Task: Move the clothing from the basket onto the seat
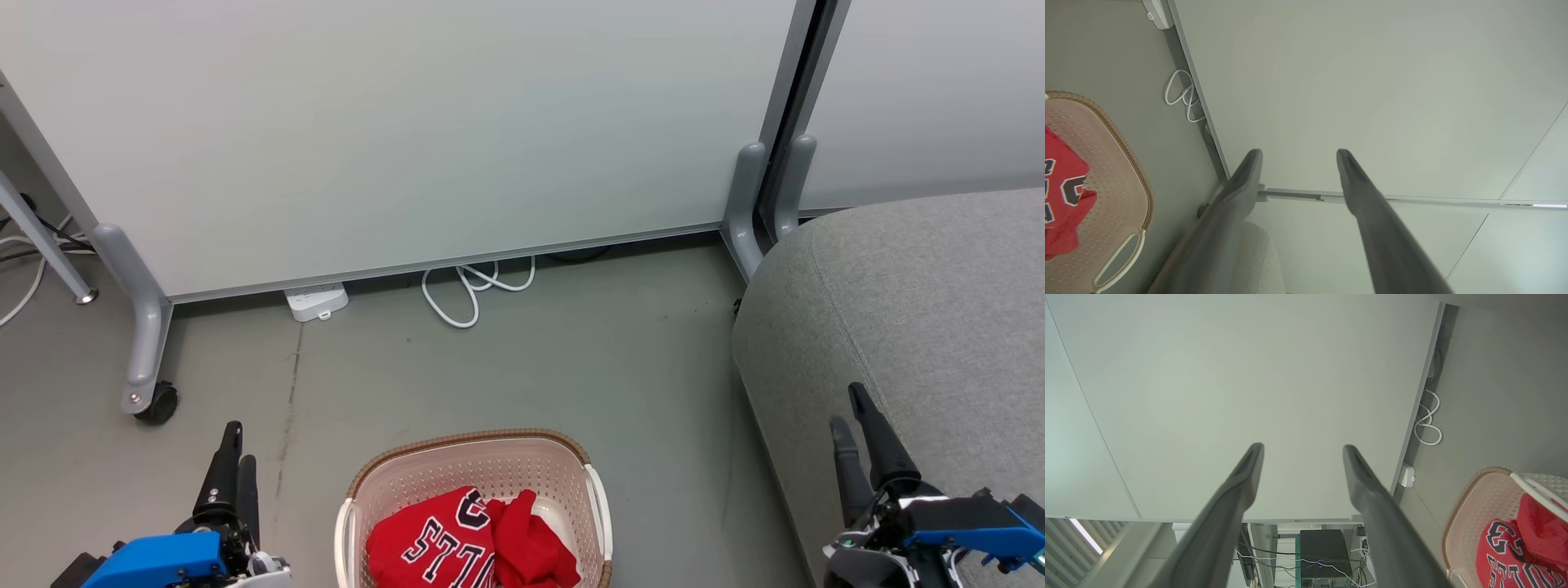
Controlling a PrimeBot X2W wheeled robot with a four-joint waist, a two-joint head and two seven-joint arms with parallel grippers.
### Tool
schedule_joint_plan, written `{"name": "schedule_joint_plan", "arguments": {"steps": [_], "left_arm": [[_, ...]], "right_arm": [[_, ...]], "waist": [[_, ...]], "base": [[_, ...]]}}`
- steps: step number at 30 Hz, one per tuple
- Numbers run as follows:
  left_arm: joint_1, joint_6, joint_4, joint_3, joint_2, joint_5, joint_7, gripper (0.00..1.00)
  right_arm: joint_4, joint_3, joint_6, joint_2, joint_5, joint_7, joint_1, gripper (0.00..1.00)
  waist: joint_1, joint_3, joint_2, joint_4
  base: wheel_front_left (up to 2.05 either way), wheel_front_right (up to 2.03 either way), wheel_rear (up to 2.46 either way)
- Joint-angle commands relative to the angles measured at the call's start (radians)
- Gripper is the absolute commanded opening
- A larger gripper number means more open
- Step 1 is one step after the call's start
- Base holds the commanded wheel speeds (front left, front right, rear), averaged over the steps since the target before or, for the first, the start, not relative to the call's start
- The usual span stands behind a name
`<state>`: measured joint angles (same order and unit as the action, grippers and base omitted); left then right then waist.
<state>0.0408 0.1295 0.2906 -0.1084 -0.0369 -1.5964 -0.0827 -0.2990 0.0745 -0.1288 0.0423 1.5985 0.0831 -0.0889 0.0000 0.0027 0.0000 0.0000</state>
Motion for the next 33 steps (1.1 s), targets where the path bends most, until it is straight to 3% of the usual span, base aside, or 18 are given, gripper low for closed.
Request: {"name": "schedule_joint_plan", "arguments": {"steps": [1,14,33], "left_arm": [[0.021,-0.004,-0.023,0.005,-0.008,0.023,0.012,1.0],[0.013,-0.04,-0.054,0.033,-0.01,0.33,0.072,1.0],[0.007,-0.055,-0.067,0.085,-0.022,0.69,0.141,1.0]], "right_arm": [[0.012,-0.014,0.0,0.004,-0.018,-0.012,-0.028,1.0],[-0.024,-0.05,-0.001,0.005,-0.3,-0.072,-0.061,1.0],[-0.054,-0.104,-0.001,0.006,-0.615,-0.141,-0.09,1.0]], "waist": [[0.0,0.0,0.0,0.0],[0.0,0.003,0.0,0.001],[0.0,0.003,0.0,0.008]], "base": [[0.0,0.0,0.0],[0.0,0.0,0.0],[0.0,0.0,0.0]]}}
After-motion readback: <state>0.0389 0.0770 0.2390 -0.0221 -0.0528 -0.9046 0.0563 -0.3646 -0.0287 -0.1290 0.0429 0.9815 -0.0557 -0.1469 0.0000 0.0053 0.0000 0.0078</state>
